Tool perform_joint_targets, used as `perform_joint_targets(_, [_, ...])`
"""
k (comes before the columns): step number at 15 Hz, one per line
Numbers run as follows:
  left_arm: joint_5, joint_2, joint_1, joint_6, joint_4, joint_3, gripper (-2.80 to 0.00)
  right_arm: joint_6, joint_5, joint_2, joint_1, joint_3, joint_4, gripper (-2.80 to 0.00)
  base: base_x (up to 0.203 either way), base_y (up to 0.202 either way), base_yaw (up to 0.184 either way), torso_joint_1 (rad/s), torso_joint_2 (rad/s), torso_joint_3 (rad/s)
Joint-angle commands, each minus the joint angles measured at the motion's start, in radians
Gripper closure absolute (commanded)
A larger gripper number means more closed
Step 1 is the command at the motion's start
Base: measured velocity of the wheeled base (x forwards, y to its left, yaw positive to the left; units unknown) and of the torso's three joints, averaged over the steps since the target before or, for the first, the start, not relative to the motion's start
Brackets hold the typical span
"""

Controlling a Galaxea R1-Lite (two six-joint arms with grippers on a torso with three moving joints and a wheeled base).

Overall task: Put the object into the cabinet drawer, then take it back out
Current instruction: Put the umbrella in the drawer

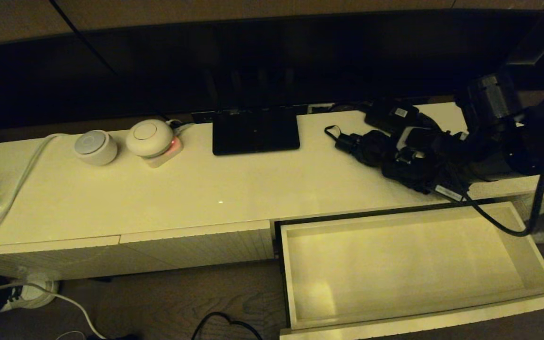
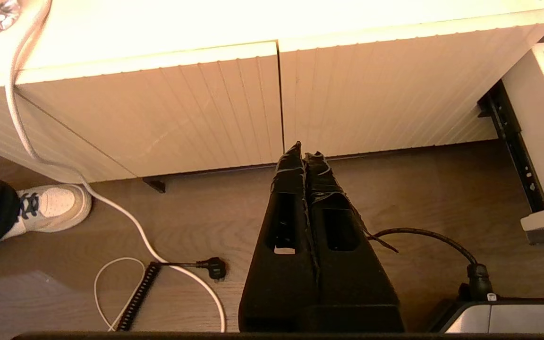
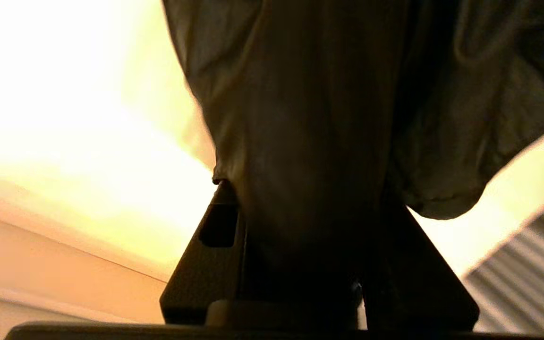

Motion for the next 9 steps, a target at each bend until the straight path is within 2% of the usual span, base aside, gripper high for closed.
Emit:
perform_joint_targets(1, [0.001, 0.0, 0.0, 0.0, 0.0, 0.003, 0.0, -0.048, 0.014, -0.124, 0.008, 0.039, -0.002, 0.0, 0.0, 0.0, 0.0, 0.0, 0.0, 0.0])
perform_joint_targets(9, [0.001, 0.0, 0.0, 0.0, 0.0, 0.003, 0.0, -0.151, 0.119, -0.484, 0.01, 0.262, 0.146, 0.0, 0.0, 0.0, 0.0, 0.0, 0.0, 0.0])
